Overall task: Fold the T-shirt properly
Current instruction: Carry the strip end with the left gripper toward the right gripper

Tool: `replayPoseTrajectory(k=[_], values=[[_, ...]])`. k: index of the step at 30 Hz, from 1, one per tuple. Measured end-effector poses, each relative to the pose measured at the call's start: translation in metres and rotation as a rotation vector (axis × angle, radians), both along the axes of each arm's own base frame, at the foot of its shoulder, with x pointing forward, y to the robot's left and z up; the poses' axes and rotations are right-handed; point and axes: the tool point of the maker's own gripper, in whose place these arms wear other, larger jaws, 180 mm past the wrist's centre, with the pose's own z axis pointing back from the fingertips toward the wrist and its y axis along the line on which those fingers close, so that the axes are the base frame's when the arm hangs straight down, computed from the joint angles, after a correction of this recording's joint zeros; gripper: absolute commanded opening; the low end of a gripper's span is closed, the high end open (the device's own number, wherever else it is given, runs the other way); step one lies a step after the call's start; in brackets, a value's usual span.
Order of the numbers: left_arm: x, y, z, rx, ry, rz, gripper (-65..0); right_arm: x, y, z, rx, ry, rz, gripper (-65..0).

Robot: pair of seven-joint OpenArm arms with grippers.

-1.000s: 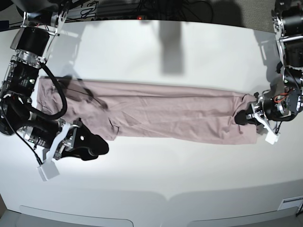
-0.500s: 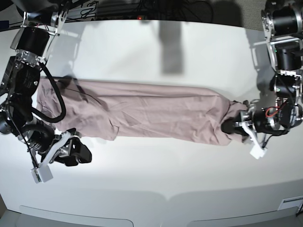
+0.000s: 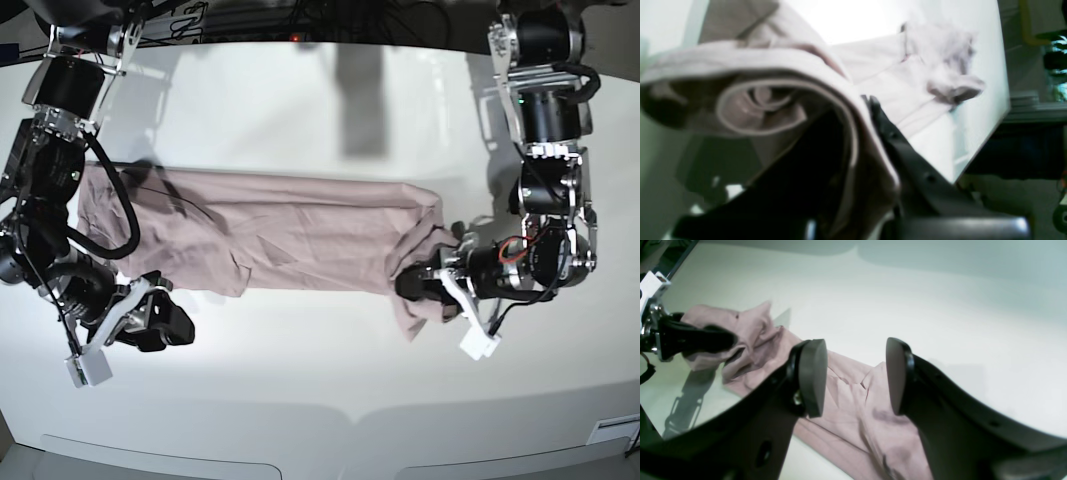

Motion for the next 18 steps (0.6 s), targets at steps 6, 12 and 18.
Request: replayPoseTrajectory(k=[6,12,18], values=[[-0.002,-0.033,0.001,-0.027,0.013,-0.013,-65.0,0.000,0.000,0.000,0.000,0.000,0.000,-35.9],[-0.011,-0.063,0.002,-0.111,0.027,-0.014,-65.0,0.000,0.000,0.000,0.000,0.000,0.000,-35.9],[-0.033,-0.077,-0.020,-0.161,0.067,0.033,-65.0,0.000,0.000,0.000,0.001,0.000,0.001,-35.9]])
